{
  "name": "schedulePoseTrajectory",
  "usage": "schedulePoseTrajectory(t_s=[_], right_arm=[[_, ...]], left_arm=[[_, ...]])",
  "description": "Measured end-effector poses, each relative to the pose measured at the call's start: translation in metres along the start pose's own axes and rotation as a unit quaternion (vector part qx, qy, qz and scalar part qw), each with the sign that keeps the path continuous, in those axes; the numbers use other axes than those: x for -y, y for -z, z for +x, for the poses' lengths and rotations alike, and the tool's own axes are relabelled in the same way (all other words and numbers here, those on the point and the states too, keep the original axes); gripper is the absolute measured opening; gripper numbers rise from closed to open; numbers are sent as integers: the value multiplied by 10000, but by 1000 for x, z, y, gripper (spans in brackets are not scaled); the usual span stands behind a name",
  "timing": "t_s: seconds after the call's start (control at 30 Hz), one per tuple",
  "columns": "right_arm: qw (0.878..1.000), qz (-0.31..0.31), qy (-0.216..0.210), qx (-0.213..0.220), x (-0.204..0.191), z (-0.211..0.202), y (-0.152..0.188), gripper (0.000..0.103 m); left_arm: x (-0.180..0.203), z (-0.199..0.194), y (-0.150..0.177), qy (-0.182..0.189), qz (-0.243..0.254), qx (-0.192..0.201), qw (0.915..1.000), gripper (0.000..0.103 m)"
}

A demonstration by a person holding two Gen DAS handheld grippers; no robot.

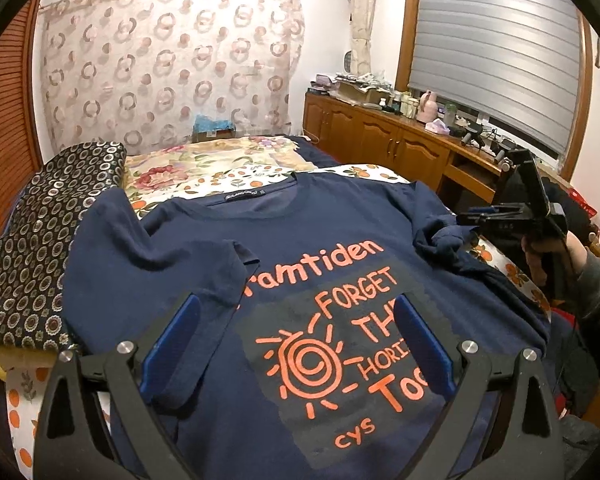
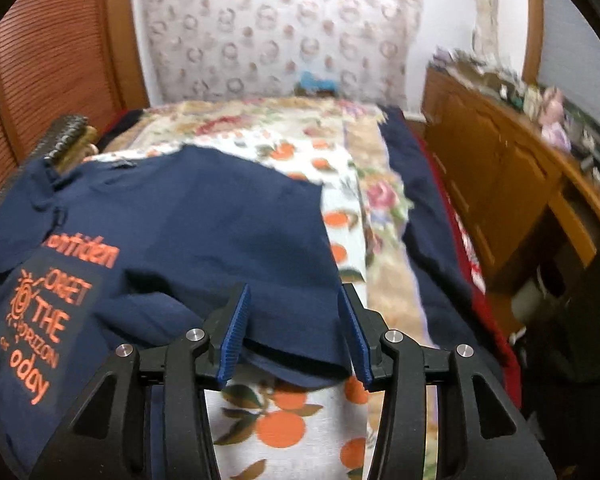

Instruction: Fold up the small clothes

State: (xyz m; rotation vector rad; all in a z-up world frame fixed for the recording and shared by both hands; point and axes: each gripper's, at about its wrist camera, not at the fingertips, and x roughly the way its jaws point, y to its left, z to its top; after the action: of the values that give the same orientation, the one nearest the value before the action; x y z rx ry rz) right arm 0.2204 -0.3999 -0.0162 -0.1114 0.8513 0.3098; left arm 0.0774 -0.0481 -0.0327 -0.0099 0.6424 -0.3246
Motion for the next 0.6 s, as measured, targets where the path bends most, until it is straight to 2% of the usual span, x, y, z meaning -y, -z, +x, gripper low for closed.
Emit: schedulePoseTrajectory(t_s=[0.27,0.33,0.37,0.43,0.6], right_arm=[[9996,-53,141,-254,3,15,8,43],[9996,-131,67,-232,0,14,7,22],[9995,-208,38,-235,-3,13,7,7],[9992,-361,-38,-138,-10,9,3,2],[9955,-792,-338,394,-45,-12,-38,1]], left_arm=[[-10,0,4,-16,-159,-34,9999,98],[-11,-1,6,-23,-182,-35,9998,98],[-12,-1,6,-31,-189,-31,9998,98],[-14,-2,6,-58,-211,-6,9998,98],[-24,-7,3,-153,-310,78,9994,98]])
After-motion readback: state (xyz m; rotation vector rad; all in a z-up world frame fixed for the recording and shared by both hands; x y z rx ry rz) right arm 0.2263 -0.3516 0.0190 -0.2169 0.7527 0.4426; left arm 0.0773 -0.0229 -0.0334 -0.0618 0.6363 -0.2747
